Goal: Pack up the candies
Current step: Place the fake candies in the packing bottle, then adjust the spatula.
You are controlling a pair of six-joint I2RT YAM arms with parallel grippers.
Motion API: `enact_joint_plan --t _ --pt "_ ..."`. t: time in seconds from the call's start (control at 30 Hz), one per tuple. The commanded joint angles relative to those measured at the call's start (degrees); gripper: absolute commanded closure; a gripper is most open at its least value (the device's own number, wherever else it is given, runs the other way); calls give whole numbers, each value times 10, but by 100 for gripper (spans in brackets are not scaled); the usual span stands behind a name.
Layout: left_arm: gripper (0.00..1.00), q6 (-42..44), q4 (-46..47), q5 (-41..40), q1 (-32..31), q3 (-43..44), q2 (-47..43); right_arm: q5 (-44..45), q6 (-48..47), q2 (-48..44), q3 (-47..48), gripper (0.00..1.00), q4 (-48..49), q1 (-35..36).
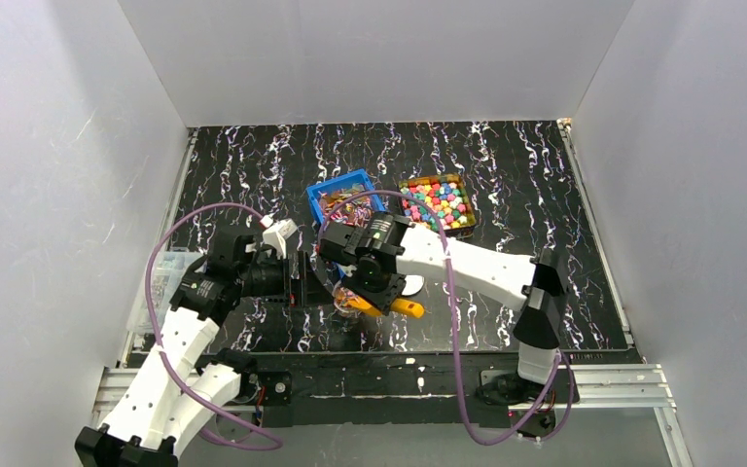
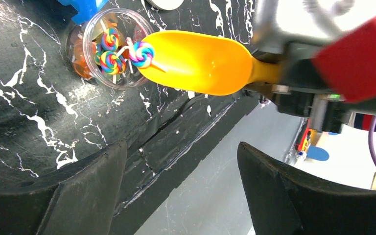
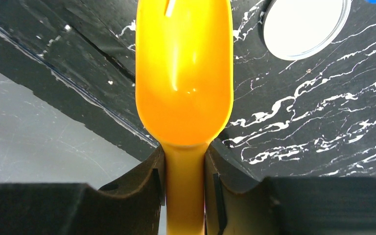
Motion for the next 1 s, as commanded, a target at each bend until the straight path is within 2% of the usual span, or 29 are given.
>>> enact_joint_plan --t 0.0,0.77,0.97 --pt "18 -12 -6 38 -2 4 11 -2 -10 -82 -21 99 53 0" --pt "20 -71 -9 74 -1 32 42 51 -115 -348 -275 99 320 71" --pt "21 -75 -11 69 -2 34 49 36 -132 -417 -332 99 399 80"
